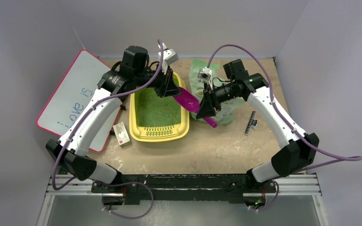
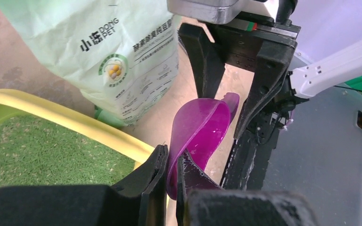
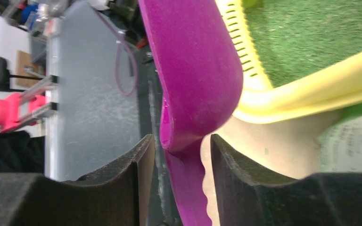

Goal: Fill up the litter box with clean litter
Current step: Pick up the spatula from the center of the board.

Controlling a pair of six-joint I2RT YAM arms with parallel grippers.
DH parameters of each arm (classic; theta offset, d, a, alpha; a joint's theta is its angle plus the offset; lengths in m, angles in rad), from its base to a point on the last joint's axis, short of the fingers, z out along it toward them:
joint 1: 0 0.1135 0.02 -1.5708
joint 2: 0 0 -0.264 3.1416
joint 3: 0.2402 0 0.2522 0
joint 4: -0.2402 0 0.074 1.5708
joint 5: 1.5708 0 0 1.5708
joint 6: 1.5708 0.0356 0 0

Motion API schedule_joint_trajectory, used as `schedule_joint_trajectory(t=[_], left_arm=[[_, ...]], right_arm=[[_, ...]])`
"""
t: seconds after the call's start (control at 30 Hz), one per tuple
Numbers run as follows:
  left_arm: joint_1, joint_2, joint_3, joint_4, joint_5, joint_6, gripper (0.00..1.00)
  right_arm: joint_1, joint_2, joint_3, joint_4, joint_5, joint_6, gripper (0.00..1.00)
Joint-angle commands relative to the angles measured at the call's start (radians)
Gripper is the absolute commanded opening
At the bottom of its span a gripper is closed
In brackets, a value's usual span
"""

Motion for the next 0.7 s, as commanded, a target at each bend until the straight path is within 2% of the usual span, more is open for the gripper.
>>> schedule_joint_trajectory(t=[0.0,0.1,0.13,0.17,0.2,0.23,0.4,0.5,0.57,0.67], left_arm=[[0.002,-0.055,-0.018,0.091,-0.081,-0.024,0.0],[0.002,-0.097,-0.082,0.205,-0.175,-0.085,0.0],[0.002,-0.116,-0.103,0.248,-0.192,-0.109,0.0],[0.002,-0.139,-0.128,0.296,-0.202,-0.133,0.0],[0.002,-0.153,-0.151,0.342,-0.21,-0.158,0.0],[0.002,-0.165,-0.17,0.383,-0.216,-0.187,0.0],[0.002,-0.19,-0.258,0.576,-0.264,-0.367,0.0],[0.002,-0.198,-0.32,0.7,-0.258,-0.469,0.0],[0.002,-0.203,-0.35,0.764,-0.272,-0.509,0.0],[0.002,-0.213,-0.381,0.789,-0.309,-0.529,0.0]], right_arm=[[-0.011,-0.069,-0.024,0.199,0.143,0.133,0.52],[-0.012,-0.182,-0.093,0.36,0.326,0.226,0.57],[-0.013,-0.223,-0.12,0.411,0.411,0.26,0.63],[-0.012,-0.269,-0.152,0.46,0.513,0.301,0.76],[-0.013,-0.312,-0.188,0.492,0.595,0.331,0.95],[-0.014,-0.359,-0.213,0.528,0.646,0.343,0.98],[-0.019,-0.531,-0.312,0.675,0.807,0.447,0.99],[-0.058,-0.53,-0.3,0.627,0.896,0.494,0.99],[-0.161,-0.524,-0.302,0.609,0.837,0.514,0.99],[-0.364,-0.517,-0.307,0.646,0.562,0.601,0.99]])
